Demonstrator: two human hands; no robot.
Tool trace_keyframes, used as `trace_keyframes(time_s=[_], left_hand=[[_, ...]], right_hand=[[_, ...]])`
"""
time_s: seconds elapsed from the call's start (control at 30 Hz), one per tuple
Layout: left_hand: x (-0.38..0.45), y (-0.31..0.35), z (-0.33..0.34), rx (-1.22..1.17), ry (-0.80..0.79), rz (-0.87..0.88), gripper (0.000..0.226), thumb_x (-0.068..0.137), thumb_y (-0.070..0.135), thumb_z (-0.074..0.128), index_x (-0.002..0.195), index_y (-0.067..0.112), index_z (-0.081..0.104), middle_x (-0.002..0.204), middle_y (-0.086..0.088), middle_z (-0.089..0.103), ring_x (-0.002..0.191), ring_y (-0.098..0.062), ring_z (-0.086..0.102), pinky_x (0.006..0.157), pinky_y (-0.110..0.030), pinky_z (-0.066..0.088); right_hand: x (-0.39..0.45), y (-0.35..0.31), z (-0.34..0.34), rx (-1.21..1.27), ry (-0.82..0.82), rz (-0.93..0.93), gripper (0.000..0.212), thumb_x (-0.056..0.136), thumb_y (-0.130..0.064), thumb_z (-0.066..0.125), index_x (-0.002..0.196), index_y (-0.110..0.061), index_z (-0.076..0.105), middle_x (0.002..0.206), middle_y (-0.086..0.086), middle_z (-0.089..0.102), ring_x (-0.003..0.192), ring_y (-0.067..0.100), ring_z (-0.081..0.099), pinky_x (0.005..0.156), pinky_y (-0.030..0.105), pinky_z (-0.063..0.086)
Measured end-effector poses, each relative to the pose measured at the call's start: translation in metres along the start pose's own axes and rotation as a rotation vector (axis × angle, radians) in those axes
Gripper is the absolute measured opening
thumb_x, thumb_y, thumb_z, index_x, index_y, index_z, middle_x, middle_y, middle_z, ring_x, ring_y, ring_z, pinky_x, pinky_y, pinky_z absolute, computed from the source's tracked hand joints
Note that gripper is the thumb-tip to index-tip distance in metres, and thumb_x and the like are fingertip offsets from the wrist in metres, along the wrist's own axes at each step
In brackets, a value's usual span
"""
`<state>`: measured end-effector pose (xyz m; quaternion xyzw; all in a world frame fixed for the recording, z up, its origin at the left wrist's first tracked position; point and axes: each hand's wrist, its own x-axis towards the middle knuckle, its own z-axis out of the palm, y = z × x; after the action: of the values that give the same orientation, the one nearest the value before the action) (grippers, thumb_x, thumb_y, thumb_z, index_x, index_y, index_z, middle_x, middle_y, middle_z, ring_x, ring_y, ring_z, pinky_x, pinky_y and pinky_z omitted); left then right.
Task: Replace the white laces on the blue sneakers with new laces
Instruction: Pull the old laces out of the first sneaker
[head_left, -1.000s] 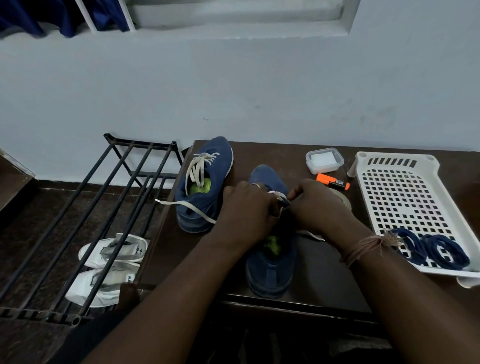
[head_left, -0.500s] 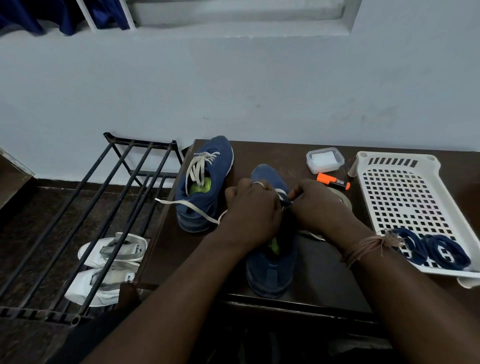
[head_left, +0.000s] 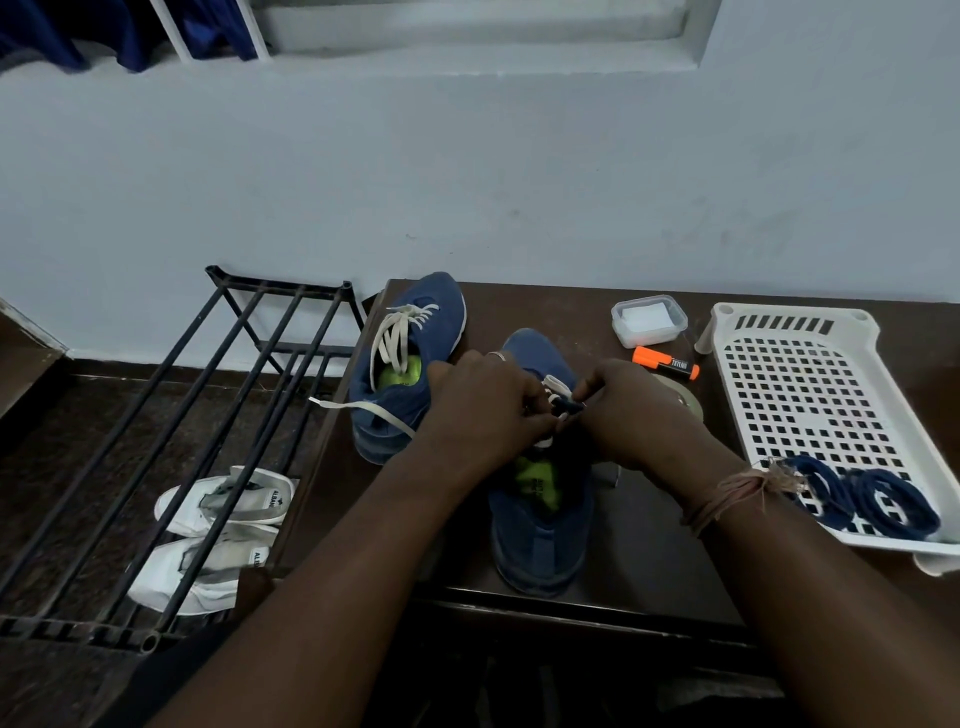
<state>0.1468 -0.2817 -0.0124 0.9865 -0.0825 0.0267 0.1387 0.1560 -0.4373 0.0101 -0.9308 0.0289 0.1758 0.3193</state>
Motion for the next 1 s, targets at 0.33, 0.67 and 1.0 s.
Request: trace_keyframes(time_s=[0.33, 0.67, 1.0], left_hand=[[0.000, 0.009, -0.009, -0.653, 0.000, -0.157, 0.018, 0.092, 0.033, 0.058, 0.084, 0.020, 0.067, 0.075, 0.008, 0.065, 0.071, -0.005, 0.062, 0.069, -0.032, 0.048], [0.002, -0.013, -0.008, -0.392, -0.012, -0.144, 0.029, 0.086, 0.040, 0.071, 0.108, 0.027, 0.060, 0.083, 0.005, 0.069, 0.072, -0.011, 0.063, 0.065, -0.030, 0.048], [0.000, -0.002, -0.014, -0.675, 0.089, 0.001, 0.015, 0.092, 0.023, 0.069, 0.079, 0.030, 0.067, 0.094, 0.006, 0.063, 0.086, -0.010, 0.063, 0.080, -0.027, 0.051]], right_hand=[[-0.001, 0.000, -0.002, 0.014, -0.015, -0.010, 0.012, 0.091, -0.009, 0.065, 0.101, -0.004, 0.067, 0.096, 0.015, 0.068, 0.087, 0.027, 0.068, 0.080, 0.042, 0.059], [0.006, 0.004, 0.005, 0.032, 0.004, -0.005, 0.015, 0.089, -0.012, 0.067, 0.103, -0.013, 0.060, 0.099, 0.008, 0.063, 0.089, 0.025, 0.065, 0.080, 0.041, 0.058], [0.008, 0.005, 0.004, 0.034, -0.007, -0.008, 0.018, 0.091, -0.012, 0.065, 0.109, -0.011, 0.060, 0.107, 0.010, 0.062, 0.095, 0.026, 0.065, 0.084, 0.040, 0.056]])
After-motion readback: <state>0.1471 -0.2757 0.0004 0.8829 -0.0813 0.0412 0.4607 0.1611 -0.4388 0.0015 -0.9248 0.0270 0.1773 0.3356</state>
